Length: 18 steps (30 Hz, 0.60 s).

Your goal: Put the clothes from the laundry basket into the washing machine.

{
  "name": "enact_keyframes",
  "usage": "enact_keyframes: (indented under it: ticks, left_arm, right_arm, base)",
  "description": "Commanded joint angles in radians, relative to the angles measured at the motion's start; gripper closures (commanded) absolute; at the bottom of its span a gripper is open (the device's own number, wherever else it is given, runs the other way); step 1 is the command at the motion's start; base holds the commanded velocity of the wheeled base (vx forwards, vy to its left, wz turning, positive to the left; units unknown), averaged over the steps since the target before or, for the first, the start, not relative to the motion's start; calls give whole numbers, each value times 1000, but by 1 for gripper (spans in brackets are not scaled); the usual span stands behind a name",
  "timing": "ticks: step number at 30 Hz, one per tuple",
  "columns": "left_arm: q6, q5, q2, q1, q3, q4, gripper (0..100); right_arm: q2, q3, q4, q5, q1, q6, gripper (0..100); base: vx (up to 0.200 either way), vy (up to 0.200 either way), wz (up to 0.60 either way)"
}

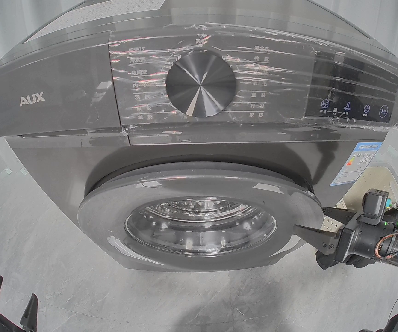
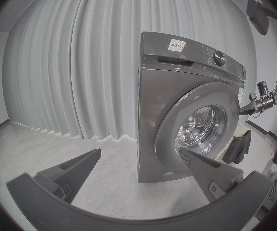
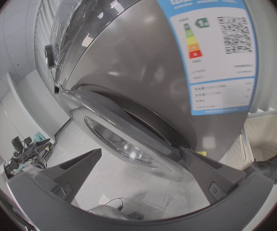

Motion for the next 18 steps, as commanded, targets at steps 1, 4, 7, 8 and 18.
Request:
enact_keyframes:
  ticks: [1,4,7,8,18]
  left_arm:
    - [-2,0,-18,0,16,0,0]
    - [-2,0,-18,0,16,0,0]
    - [-3,0,-18,0,16,0,0]
    - [-3,0,-16,0,16,0,0]
    - [0,0,-18,0,16,0,0]
  right_arm:
    - [76,5,-42,3,-4,-20,0]
    - [73,9,-48,3,1,-20,0]
    - [65,15,-47,11,1,-20,0]
    - [62,19,-44,17,1,-21,0]
    - [-16,71,-44,40,-10,-43,0]
  base:
    - [0,0,0]
    - [0,0,0]
    - [0,0,0]
    - [0,0,0]
    - [-80,0,0]
